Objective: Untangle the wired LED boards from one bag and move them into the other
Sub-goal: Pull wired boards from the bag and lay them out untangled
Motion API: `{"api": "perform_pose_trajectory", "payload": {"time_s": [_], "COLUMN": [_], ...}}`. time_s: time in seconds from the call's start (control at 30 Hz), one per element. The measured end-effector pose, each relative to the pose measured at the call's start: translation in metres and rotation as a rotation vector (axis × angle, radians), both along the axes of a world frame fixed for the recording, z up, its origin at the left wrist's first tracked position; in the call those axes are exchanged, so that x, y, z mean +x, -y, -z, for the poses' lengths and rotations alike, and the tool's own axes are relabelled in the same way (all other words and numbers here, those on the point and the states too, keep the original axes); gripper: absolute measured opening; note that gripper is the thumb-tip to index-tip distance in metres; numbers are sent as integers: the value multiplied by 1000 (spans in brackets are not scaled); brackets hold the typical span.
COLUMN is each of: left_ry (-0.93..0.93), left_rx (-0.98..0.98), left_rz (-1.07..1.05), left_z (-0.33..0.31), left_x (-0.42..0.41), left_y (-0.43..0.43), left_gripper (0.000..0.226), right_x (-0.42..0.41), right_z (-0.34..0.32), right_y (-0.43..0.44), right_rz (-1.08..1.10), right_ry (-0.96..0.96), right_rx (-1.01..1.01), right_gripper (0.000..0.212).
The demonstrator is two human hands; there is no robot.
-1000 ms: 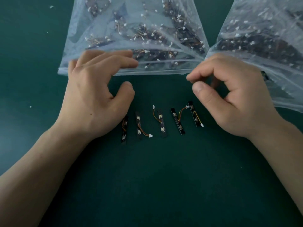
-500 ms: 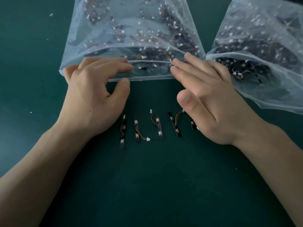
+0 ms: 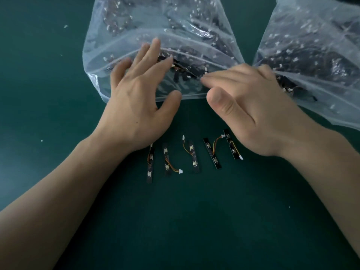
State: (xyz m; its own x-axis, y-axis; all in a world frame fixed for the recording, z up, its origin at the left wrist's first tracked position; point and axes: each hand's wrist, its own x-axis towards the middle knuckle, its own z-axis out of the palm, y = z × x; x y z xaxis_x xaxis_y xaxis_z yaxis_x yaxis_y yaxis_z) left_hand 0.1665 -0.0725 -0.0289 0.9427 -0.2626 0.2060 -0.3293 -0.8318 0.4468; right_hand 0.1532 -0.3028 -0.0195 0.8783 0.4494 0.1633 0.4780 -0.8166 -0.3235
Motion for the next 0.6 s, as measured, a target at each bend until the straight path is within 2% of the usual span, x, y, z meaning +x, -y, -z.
{"api": "perform_pose_trajectory", "payload": {"time_s": [0.13, 0.2, 0.3, 0.43, 0.53, 0.6], "left_ry": [68, 64, 17, -114, -113, -105], "left_rx": [-180, -234, -151, 10, 20, 32], "left_rz": [-23, -57, -56, 11, 109, 124], "left_z": [1, 2, 1, 0, 2, 3], "left_x": [3, 4, 4, 4, 4, 4], "left_y": [-5, -5, -4, -5, -9, -10], "left_gripper": [36, 30, 35, 63, 66, 65], "right_x": [2, 5, 12, 12, 13, 15], "right_z": [8, 8, 6, 8, 10, 13], "right_y": [-4, -3, -3, -2, 2, 3], "right_rz": [30, 32, 13, -52, -73, -54], "right_ry": [-93, -136, -140, -84, -52, -64], "right_rx": [-37, -5, 40, 116, 242, 253], "right_gripper": [105, 105, 101, 90, 84, 83]}}
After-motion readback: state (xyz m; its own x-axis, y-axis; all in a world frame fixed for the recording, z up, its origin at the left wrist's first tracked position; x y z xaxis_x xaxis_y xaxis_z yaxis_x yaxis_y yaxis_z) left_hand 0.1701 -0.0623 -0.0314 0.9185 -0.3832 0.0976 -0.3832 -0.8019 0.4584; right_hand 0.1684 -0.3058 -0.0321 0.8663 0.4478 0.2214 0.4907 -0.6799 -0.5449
